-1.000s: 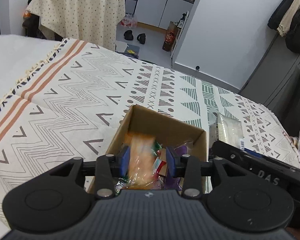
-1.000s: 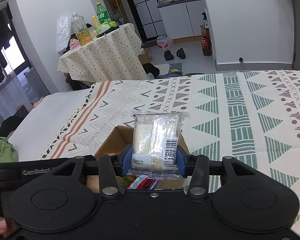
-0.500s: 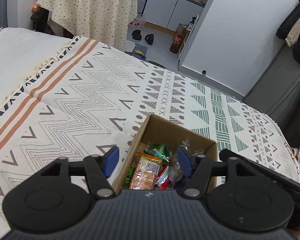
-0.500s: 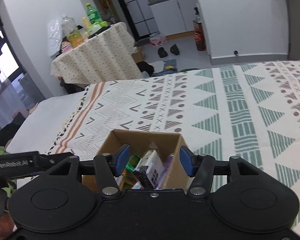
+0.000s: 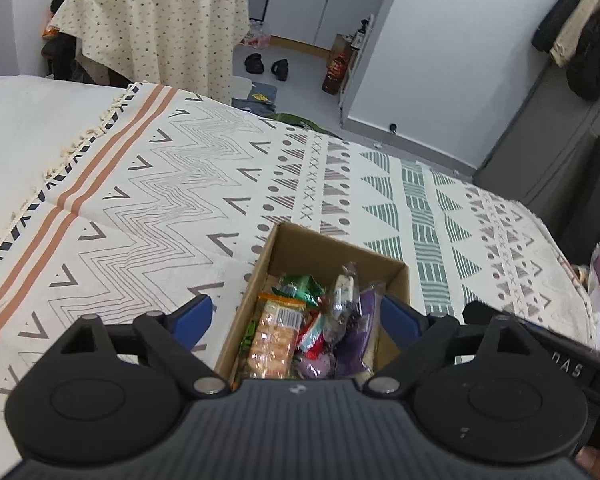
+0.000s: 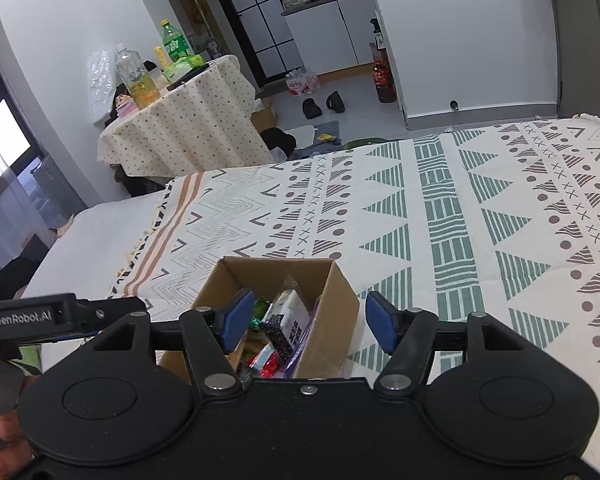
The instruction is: Organize snacks
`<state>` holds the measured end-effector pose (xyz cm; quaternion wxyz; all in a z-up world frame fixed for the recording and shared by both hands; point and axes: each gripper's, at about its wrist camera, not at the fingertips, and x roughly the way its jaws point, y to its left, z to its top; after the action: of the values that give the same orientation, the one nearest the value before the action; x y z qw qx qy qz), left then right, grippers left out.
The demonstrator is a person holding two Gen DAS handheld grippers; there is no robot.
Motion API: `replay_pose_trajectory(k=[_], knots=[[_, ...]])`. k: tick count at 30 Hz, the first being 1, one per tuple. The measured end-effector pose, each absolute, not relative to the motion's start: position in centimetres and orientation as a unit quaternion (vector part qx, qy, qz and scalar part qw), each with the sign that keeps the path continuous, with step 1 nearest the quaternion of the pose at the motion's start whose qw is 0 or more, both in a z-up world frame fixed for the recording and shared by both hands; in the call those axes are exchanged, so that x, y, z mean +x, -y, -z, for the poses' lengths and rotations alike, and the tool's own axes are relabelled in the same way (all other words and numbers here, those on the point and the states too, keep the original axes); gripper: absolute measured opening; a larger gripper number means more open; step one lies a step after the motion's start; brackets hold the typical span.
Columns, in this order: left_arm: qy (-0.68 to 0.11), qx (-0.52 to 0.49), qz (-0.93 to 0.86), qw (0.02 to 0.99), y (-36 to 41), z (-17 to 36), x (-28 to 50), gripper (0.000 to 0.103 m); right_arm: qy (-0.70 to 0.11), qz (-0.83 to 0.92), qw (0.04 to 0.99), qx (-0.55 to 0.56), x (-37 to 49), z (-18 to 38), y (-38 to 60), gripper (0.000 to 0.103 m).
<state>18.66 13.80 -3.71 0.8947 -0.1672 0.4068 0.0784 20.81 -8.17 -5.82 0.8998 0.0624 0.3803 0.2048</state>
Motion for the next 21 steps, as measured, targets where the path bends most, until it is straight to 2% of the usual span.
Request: replay_pose_trajectory(k=[7, 15, 21], knots=[[-0.411, -0.156, -0.066, 0.896, -12.7, 2.8, 17.2, 0.093, -0.377, -0.204, 0.902, 0.061, 19.0, 4.5, 8.8, 0.072], [-0.417, -0.12, -0.061, 0.899, -11.1, 1.7, 15.6, 0.101, -0.356, -0.192, 0.909, 0.098, 16.1, 2.7, 11.4, 0.091], [-0.422, -0.11, -0.044, 0.899, -9.7, 1.1, 14.0, 0.102, -0.352, -0.187, 0.912, 0.095, 14.2, 1.8, 12.9, 0.099]])
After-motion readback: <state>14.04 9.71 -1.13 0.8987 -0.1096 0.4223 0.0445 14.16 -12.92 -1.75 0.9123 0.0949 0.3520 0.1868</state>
